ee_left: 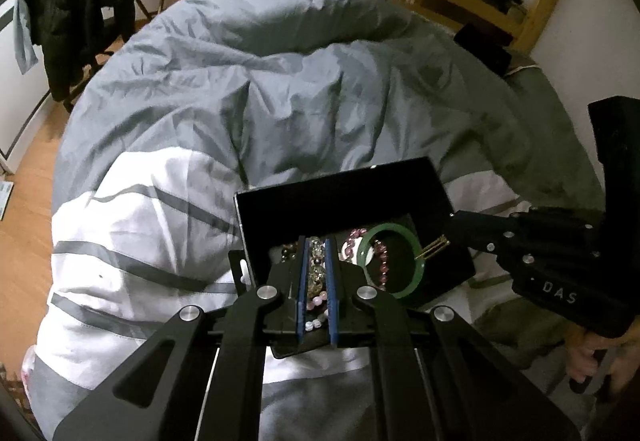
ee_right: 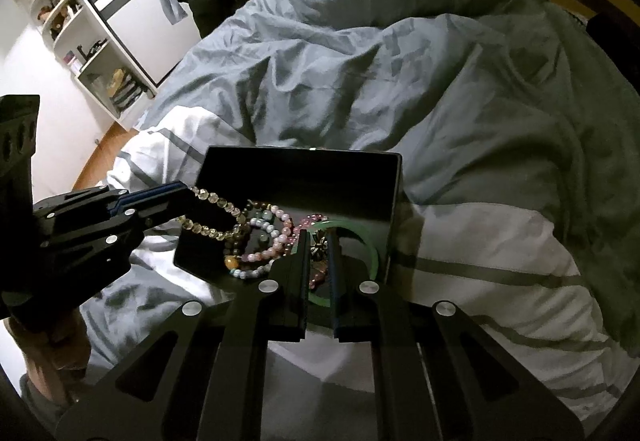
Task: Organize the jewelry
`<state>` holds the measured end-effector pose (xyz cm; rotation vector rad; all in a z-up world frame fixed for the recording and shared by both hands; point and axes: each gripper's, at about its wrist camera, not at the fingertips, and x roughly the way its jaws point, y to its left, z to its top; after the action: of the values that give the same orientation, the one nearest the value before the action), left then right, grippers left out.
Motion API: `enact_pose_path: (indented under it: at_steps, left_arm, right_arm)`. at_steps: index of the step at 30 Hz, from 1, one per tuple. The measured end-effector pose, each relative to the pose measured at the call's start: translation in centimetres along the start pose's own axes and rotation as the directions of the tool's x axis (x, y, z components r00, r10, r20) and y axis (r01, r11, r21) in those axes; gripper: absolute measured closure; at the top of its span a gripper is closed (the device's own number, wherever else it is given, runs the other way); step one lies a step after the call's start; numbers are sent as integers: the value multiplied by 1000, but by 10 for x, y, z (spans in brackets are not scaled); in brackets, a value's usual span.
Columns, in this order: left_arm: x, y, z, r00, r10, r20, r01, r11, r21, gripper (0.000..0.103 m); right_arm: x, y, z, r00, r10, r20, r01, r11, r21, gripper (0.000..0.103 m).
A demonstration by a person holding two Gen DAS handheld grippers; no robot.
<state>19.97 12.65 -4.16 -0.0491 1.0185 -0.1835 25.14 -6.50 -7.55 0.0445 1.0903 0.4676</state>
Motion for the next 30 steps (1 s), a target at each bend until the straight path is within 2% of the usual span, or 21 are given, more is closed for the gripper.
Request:
enact_pose_path:
  at_steps: [9, 16, 17, 19, 20, 21, 22, 23, 25, 27, 28, 30]
  left_arm:
    - [16, 5, -1, 998, 28, -54, -30, 999, -23, 95]
    - [15, 9, -1, 998, 10, -60, -13, 999, -49, 94]
    - [15, 9, -1, 998, 11, -59, -14, 999, -51, 91]
    - [12, 10, -1, 999, 24, -47, -27, 998, -55, 66]
    - [10, 10, -1, 999, 33, -34, -35, 998, -55, 46]
    - [6, 9, 0, 999, 45, -11, -46, 998, -52, 40]
    - [3, 9, 0, 999, 47, -2, -47, 998, -52, 40]
    - [1, 10, 1, 999, 36, 3, -36, 998, -60, 39]
    - [-1, 11, 1, 999, 30, 10, -30, 997, -69, 31]
    - [-3, 10, 1, 999, 39, 22, -37, 997, -67, 24]
    - [-4, 8, 0, 999, 36, 26, -35, 997, -63, 24]
    - [-7, 6, 0, 999, 19, 37, -16, 998, -59, 13]
  right_arm:
    - [11, 4, 1, 1000, 8, -15, -8, 1000, -12, 93]
    - [11, 6, 1, 1000, 1, -11, -2, 1000, -13, 92]
    - [10, 6, 0, 1000, 3, -9, -3, 1000, -13, 92]
    - [7, 7, 0, 1000, -3, -3, 3, 1000, -15, 87]
    - [6, 7, 0, 1000, -2, 2, 2, 1000, -14, 83]
    - [3, 7, 0, 1000, -1, 8, 1, 1000, -10, 75]
    - [1, 7, 0, 1000, -2, 11, 2, 1000, -8, 67]
    - [-2, 7, 0, 1000, 0, 18, 0, 1000, -7, 64]
    - [-10, 8, -1, 999, 6, 38, -6, 1000, -6, 50]
    - [-19, 9, -4, 998, 9, 56, -8, 1000, -7, 44]
    - [-23, 8, -5, 998, 6, 63, -5, 1000, -7, 35]
    - [-38, 6, -13, 995, -20, 96, 21, 1000, -3, 19]
